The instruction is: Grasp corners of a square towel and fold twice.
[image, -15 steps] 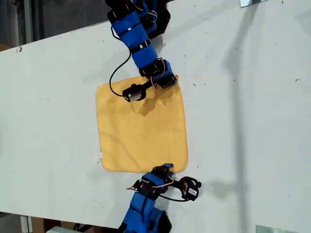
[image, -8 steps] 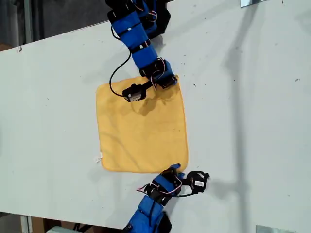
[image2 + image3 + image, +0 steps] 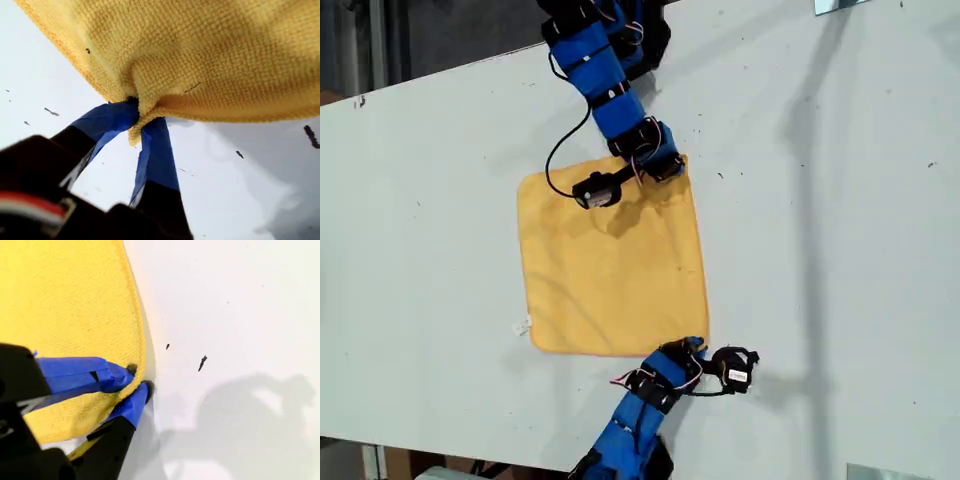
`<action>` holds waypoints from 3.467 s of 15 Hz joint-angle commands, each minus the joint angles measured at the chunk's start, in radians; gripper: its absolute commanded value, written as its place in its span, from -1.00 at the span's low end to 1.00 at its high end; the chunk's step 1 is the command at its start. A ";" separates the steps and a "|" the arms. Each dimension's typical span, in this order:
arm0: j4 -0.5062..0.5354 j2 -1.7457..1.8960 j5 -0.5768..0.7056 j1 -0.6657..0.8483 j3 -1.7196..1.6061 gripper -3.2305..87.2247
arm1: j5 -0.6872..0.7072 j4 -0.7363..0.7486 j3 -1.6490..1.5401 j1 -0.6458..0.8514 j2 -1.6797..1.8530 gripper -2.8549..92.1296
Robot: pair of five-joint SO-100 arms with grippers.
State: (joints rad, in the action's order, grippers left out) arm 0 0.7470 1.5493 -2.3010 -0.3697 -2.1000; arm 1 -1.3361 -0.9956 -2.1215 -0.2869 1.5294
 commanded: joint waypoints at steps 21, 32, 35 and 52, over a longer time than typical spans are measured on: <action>0.526 0.827 1.006 0.686 0.120 -0.96 | 0.373 -0.465 0.187 0.528 0.805 -0.94; 0.647 0.044 1.356 1.207 0.896 -0.96 | 0.759 -0.399 0.928 1.045 0.015 -0.94; 0.598 -0.120 1.440 1.365 0.963 -0.96 | 0.790 -0.252 0.920 1.154 -0.114 -0.94; 0.393 0.267 1.394 1.296 0.212 -0.96 | 0.759 -0.044 0.225 1.146 0.236 -0.94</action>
State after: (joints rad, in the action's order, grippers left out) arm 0 1.1612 1.7595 -0.8790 0.9296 -1.8423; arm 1 -0.5614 -1.0554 -1.8484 0.8590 1.6950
